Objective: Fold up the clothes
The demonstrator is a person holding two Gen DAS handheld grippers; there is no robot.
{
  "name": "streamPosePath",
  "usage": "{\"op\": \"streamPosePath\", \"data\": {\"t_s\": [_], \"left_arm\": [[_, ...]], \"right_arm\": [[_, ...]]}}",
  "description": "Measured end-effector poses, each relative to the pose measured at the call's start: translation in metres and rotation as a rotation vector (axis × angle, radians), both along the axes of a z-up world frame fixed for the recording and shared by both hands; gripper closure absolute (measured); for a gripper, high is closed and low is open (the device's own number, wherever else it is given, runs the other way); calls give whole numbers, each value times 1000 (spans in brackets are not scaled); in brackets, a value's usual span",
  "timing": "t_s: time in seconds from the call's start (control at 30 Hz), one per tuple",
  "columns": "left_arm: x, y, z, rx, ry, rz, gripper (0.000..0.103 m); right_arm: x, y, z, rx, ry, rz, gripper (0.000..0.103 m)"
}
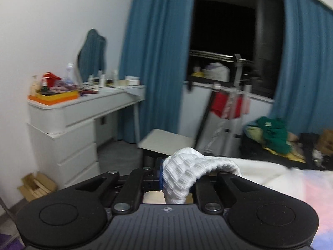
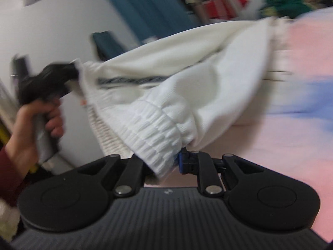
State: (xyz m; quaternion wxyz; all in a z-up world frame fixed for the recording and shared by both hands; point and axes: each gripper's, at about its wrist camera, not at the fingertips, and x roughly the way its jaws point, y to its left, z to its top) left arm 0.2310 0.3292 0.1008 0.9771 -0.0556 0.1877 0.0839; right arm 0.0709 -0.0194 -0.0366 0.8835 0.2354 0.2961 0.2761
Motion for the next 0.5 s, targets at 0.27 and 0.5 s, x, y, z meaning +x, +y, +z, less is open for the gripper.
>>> {"op": "streamPosePath", "data": {"t_s": [0.27, 0.5], "left_arm": [[105, 79, -75, 74, 179, 99, 94], [112, 110, -120, -13, 214, 65, 87]], "right_arm": [[63, 122, -38, -53, 13, 154, 86], [77, 134, -63, -76, 60, 175, 83]]}}
